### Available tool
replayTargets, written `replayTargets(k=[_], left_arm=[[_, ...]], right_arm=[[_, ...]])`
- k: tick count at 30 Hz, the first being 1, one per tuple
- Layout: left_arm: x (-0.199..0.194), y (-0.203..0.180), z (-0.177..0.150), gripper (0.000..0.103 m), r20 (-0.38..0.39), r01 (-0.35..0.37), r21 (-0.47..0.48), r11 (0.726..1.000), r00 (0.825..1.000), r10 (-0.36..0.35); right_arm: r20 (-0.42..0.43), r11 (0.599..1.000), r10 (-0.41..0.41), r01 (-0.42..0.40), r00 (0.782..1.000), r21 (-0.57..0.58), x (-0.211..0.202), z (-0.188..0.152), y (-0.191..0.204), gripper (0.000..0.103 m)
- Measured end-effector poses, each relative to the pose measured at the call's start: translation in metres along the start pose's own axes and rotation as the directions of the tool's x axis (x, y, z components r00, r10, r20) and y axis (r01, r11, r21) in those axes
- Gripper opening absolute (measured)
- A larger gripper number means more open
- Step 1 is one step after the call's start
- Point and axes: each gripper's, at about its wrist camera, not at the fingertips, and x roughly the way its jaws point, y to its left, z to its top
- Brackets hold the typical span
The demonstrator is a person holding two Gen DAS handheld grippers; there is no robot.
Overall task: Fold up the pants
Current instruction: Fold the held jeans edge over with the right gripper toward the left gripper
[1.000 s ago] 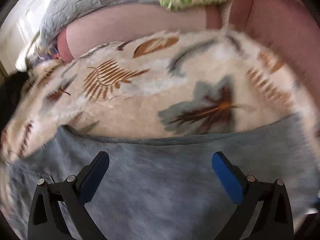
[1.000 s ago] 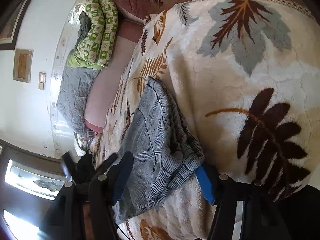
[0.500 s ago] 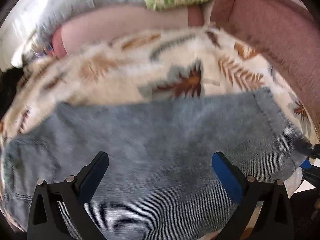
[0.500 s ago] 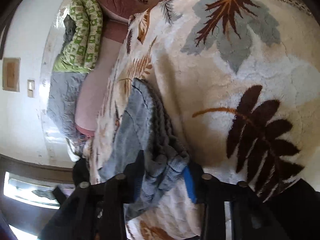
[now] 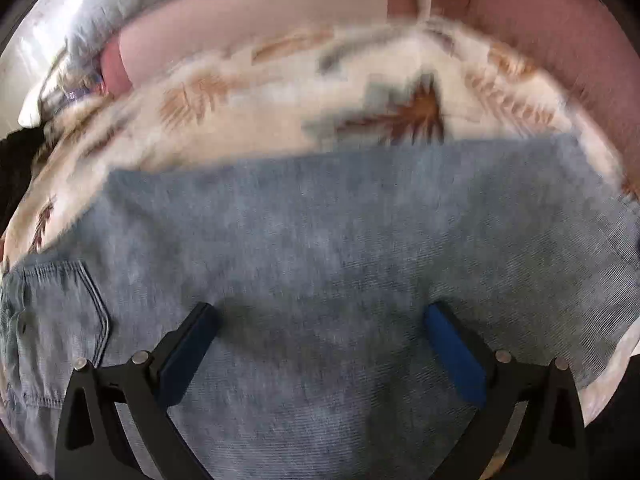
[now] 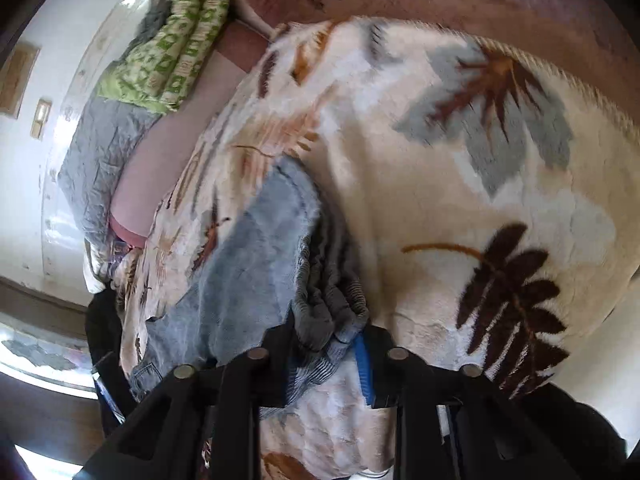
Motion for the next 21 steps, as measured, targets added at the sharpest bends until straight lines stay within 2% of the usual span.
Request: replayTargets(k=[1,3,6,8,12,14,16,18,19,20,21], left_arm=[[-0.003,0.004,0.003,0.103,-0.013,0.016,-0.028,0.999,1.000,-0.016],[-0.011,0.013,0.004,0.103,0.011,0.086,-0.086,0.993,0.996,-0.086],[-0.022,0.034,-0.003,0.103,0.057,0.118,-0.176,0.977,0.992,-0.110],[-0.031,0.060,-0.013,0.103,0.078,0.154,-0.256,0.954,0.987,-0.138],[-0.060,0.121,-0.047,0.103,0.138,0.165,-0.383,0.909,0.983,-0.120],[-0.075,0.155,-0.063,0.103,0.159,0.137,-0.438,0.888,0.985,-0.073],[-0.087,0.182,-0.079,0.103,0.170,0.108,-0.481,0.870,0.985,-0.029],[-0.094,0.209,-0.094,0.103,0.161,0.066,-0.524,0.849,0.987,0.023],[-0.096,0.217,-0.099,0.103,0.156,0.053,-0.538,0.841,0.987,0.038],[-0.098,0.226,-0.106,0.103,0.148,0.037,-0.556,0.830,0.987,0.055],[-0.099,0.230,-0.109,0.103,0.142,0.029,-0.565,0.825,0.988,0.063]], right_arm=[[0.017,0.999,-0.010,0.010,1.000,-0.030,-0.006,0.000,0.010,0.022],[0.049,0.995,-0.022,0.026,0.999,-0.100,-0.017,0.002,0.035,0.020],[0.093,0.975,-0.021,0.041,0.995,-0.218,-0.032,-0.001,0.082,0.020],[0.117,0.947,0.006,0.032,0.993,-0.319,-0.040,-0.010,0.124,0.020],[0.127,0.834,0.080,0.004,0.989,-0.552,-0.046,-0.056,0.217,0.020],[0.073,0.751,0.105,-0.031,0.992,-0.659,-0.030,-0.095,0.259,0.020],[0.004,0.705,0.110,-0.076,0.994,-0.705,-0.001,-0.131,0.280,0.023],[-0.120,0.653,0.067,-0.135,0.990,-0.745,0.044,-0.168,0.286,0.024],[-0.213,0.635,0.011,-0.171,0.977,-0.753,0.078,-0.189,0.284,0.032],[-0.286,0.648,-0.028,-0.200,0.958,-0.734,0.102,-0.201,0.277,0.041],[-0.322,0.669,-0.035,-0.218,0.946,-0.711,0.117,-0.210,0.269,0.041]])
